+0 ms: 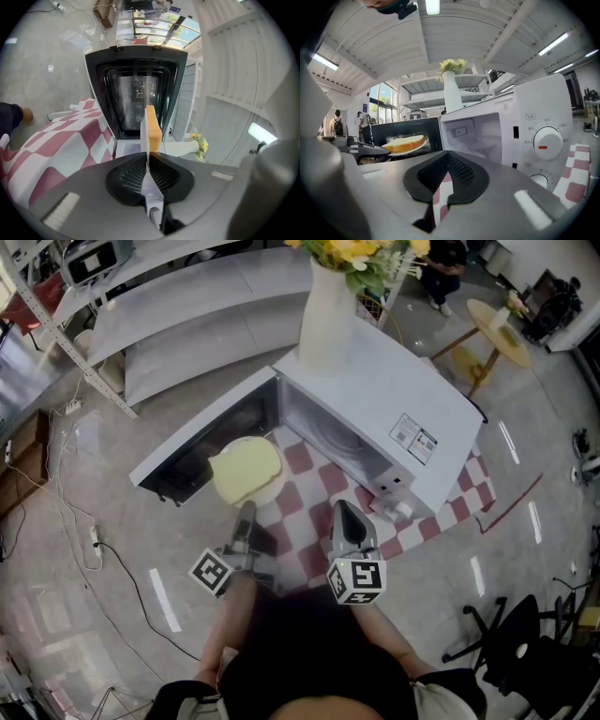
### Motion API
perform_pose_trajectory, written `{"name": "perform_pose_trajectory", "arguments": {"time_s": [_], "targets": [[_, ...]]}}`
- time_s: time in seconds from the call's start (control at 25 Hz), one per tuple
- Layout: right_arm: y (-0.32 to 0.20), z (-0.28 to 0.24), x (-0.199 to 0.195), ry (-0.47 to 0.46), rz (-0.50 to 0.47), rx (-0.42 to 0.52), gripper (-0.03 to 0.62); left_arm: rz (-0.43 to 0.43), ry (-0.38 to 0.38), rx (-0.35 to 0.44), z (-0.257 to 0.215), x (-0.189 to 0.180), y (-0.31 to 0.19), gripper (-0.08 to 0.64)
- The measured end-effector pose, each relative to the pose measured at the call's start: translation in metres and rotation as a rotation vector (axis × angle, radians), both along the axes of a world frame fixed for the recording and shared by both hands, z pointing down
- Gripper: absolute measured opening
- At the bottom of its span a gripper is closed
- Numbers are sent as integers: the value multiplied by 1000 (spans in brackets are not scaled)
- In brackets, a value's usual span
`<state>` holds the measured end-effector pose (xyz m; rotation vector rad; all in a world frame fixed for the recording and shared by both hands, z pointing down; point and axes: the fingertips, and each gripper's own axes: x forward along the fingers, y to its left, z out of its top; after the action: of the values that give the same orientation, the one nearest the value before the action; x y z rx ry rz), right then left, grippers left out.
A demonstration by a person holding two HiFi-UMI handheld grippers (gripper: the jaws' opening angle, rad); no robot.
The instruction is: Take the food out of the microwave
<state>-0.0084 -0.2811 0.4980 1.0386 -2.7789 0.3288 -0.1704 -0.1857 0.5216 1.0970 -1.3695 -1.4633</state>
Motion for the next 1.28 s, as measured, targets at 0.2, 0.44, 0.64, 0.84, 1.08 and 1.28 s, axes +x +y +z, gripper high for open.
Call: {"name": "perform_pose_trajectory", "arguments": {"time_s": [0.2, 0.44, 0.64, 0.84, 1.08, 1.28], "targets": [[-5, -3, 7, -13, 35, 17, -2, -5, -5, -14, 2, -2, 2, 29], [-2, -1, 7, -2, 49, 13, -2, -14, -20, -17, 1, -8, 2, 28], [1, 4, 7, 8, 45, 3, -2, -14, -19, -15, 1, -10, 2, 28], [1, 7, 8, 16, 53, -2, -2, -13, -19, -15, 2, -11, 3, 28], [2, 8, 8, 21, 51, 2, -2, -7, -20, -18, 5, -9, 3, 29], [2, 8, 8, 28, 51, 5, -2, -6, -17, -14, 4, -9, 2, 29]]}}
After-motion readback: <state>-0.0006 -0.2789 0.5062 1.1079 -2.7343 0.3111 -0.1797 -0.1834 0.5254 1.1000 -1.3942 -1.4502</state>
